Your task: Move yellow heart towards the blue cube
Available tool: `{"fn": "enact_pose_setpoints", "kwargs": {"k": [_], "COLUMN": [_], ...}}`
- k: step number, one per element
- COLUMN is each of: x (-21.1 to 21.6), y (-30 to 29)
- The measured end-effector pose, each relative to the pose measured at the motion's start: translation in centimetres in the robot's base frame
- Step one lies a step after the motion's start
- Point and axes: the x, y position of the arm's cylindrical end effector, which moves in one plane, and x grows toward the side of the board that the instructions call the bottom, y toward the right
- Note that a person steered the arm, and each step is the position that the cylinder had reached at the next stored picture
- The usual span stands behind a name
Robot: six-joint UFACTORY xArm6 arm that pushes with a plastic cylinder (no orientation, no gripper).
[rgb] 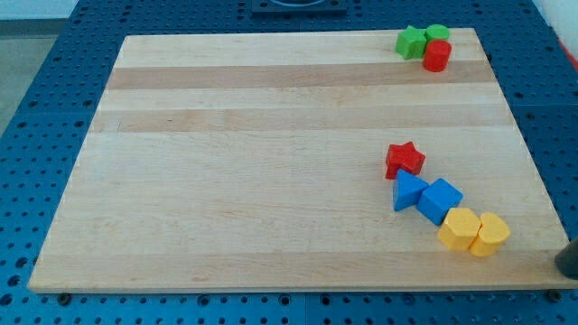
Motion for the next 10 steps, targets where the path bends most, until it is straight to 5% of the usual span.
{"fn": "enact_pose_setpoints", "kwargs": {"k": [3, 10], "x": [-0.8, -6.7], "y": [-7.4, -3.4]}}
